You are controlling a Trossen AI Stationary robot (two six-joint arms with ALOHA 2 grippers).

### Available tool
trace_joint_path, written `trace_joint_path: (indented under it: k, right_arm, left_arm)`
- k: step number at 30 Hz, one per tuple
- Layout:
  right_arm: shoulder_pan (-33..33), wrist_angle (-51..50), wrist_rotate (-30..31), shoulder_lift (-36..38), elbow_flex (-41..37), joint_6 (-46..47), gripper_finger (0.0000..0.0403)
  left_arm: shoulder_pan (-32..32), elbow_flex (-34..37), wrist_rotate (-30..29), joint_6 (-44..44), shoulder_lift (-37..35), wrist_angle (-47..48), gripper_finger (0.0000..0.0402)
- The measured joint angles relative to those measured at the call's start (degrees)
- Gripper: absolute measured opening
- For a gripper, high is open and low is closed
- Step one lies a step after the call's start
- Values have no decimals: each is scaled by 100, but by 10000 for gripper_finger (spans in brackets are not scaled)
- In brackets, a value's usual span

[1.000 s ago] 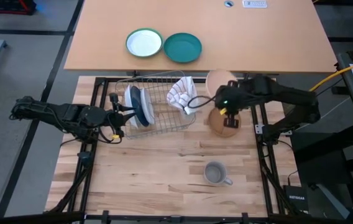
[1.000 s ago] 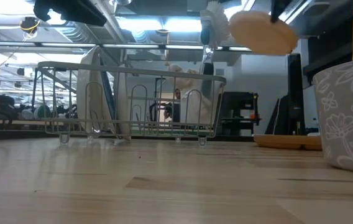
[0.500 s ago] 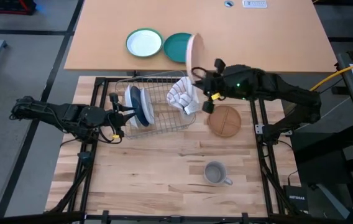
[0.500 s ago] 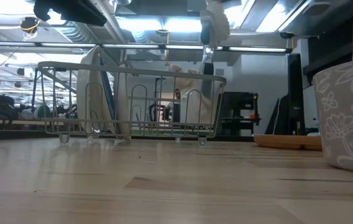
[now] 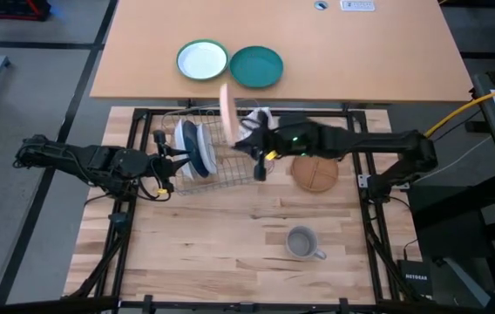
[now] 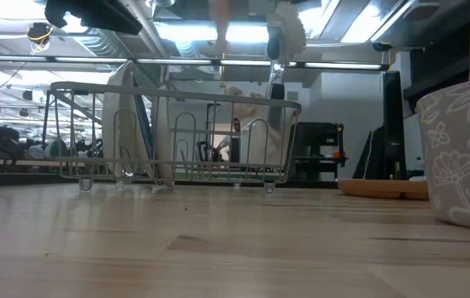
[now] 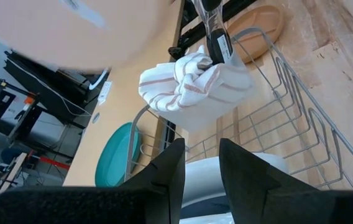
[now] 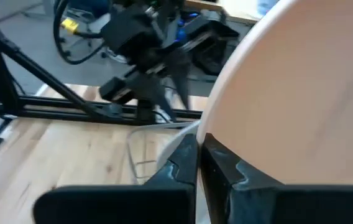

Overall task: Sort dishes
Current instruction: Put the peach plate in the dish rack

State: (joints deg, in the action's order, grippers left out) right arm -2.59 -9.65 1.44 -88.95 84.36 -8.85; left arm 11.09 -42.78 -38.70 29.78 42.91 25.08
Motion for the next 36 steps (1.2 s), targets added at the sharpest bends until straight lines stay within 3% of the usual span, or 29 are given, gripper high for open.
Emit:
trace_joint_path:
  k: [9, 16, 20, 36]
  right_arm:
    - [-2, 1427, -472, -931, -337, 172, 12]
    - [14, 1867, -742, -1571, -304, 573, 12]
    - [15, 1984, -488, -1641, -311, 587, 12]
    - [-8, 2268, -421, -1501, -123, 414, 12]
  left_arm:
    - [0, 0, -2, 0, 0, -2, 90]
    - [0, 0, -2, 0, 0, 2, 90]
    - [0, 0, -2, 0, -2, 27, 90]
    - [2, 0, -1, -5, -2, 141, 90]
